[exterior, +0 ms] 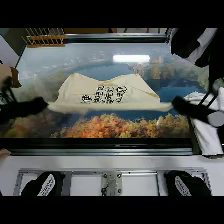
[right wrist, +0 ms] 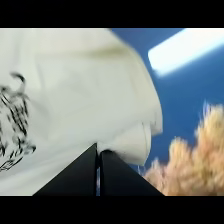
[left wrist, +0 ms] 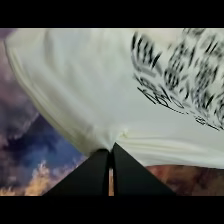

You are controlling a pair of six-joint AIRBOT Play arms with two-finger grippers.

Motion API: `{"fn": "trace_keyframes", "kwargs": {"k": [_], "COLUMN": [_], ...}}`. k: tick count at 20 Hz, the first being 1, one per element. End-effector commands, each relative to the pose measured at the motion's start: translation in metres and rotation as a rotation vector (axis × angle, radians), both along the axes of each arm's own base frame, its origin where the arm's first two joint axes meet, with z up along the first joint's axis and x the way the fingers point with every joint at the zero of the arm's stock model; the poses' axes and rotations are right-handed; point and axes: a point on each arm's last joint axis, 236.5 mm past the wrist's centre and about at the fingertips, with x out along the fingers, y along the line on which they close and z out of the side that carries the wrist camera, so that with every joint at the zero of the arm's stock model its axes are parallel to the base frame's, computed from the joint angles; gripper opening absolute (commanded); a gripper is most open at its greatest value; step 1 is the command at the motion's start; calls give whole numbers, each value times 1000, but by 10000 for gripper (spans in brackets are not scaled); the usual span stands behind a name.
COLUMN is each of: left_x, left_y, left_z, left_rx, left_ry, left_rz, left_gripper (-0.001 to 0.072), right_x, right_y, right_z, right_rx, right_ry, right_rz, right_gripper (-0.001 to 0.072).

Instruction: Fold the clothes and pants, and hang the long-sleeved shirts on hangers.

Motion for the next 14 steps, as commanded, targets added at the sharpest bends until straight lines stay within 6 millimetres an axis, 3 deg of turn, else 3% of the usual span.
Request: {"fn": "trace_keyframes", "kwargs": {"k": [1, 3, 5, 6, 8, 10, 12, 14], "left_x": [-23, -62, -108, -130, -166, -191, -196, -178], "left_y": [-3, -20, -38, -46, -59, -69, -72, -68], "left_z": [171, 257, 320, 344, 377, 398, 406, 397], "left_rx": [141, 223, 268, 286, 317, 319, 323, 301], "left_ry": [-363, -578, -761, -844, -969, -1047, -1055, -985], "left_rz": [15, 19, 43, 54, 68, 81, 72, 56], "left_gripper": [6, 6, 6, 6, 6, 6, 6, 6], "right_x": [-6, -34, -69, -85, -112, -130, -138, -134], "right_y": [-22, -21, -13, -10, -6, -4, -3, -3], "right_z": [176, 267, 328, 347, 371, 379, 383, 377], "right_rx": [-233, -288, -321, -332, -351, -371, -376, -373], "right_ry": [-322, -519, -673, -731, -814, -847, -861, -836], "right_rz": [21, -8, -26, -34, -50, -60, -64, -56], "right_gripper": [8, 8, 9, 8, 8, 8, 8, 8]}}
